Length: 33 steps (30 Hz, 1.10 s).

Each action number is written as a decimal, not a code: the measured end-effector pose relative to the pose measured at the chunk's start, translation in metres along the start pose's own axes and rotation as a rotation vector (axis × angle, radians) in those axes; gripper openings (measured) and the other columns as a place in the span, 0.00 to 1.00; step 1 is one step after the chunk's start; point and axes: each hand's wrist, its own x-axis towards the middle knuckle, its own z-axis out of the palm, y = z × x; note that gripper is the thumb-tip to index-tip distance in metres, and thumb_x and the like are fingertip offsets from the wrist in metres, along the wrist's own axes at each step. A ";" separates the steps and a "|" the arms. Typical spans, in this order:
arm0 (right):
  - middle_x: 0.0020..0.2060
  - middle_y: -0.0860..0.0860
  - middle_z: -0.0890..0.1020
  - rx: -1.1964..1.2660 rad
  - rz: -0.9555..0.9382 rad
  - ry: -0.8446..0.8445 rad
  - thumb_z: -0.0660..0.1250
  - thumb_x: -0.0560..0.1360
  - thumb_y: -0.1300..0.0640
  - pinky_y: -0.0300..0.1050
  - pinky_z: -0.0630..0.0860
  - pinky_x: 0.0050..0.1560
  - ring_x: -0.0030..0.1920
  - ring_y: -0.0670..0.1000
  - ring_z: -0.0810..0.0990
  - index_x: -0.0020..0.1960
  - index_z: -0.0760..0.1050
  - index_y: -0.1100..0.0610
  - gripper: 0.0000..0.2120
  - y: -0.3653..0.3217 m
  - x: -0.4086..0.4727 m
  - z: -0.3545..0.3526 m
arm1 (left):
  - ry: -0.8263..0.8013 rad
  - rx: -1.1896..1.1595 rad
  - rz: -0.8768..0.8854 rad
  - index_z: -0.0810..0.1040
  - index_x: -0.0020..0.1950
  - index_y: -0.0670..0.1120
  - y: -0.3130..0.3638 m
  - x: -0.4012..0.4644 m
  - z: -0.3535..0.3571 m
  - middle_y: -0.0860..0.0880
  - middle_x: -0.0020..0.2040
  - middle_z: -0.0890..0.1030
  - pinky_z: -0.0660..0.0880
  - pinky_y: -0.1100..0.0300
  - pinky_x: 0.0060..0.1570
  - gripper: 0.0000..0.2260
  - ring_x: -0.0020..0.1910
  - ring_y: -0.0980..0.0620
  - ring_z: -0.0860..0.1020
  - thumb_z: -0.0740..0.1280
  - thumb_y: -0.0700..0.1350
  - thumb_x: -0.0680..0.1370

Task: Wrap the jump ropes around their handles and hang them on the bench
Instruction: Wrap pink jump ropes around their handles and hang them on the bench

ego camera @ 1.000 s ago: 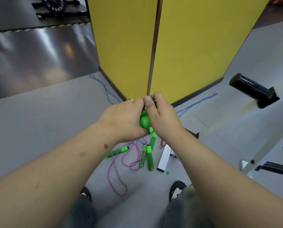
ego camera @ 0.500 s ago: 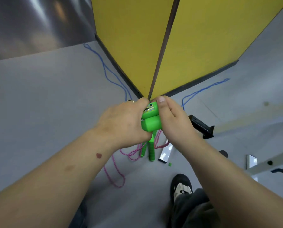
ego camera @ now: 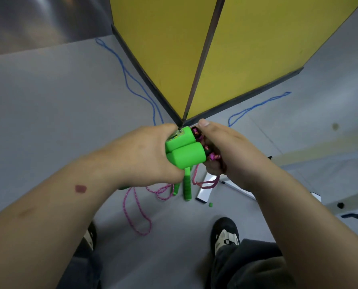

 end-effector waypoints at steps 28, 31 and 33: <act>0.43 0.64 0.74 -0.281 -0.142 0.193 0.54 0.82 0.39 0.51 0.71 0.42 0.37 0.51 0.72 0.51 0.71 0.57 0.21 0.002 -0.011 0.019 | 0.174 0.275 0.064 0.58 0.47 0.59 0.015 -0.009 0.009 0.56 0.37 0.70 0.63 0.56 0.31 0.26 0.33 0.59 0.68 0.61 0.77 0.64; 0.42 0.62 0.75 -0.288 -0.101 0.162 0.54 0.83 0.38 0.50 0.71 0.41 0.36 0.49 0.73 0.52 0.73 0.54 0.20 -0.001 -0.014 0.015 | 0.171 0.270 0.072 0.62 0.47 0.58 0.015 -0.009 0.006 0.56 0.37 0.72 0.64 0.56 0.30 0.27 0.34 0.60 0.70 0.63 0.77 0.65; 0.36 0.56 0.73 -0.241 -0.064 0.112 0.54 0.83 0.38 0.48 0.69 0.37 0.33 0.48 0.71 0.51 0.75 0.52 0.19 -0.004 -0.015 0.011 | 0.153 0.249 0.079 0.63 0.48 0.58 0.015 -0.010 0.004 0.56 0.37 0.73 0.64 0.57 0.30 0.26 0.35 0.60 0.71 0.63 0.77 0.65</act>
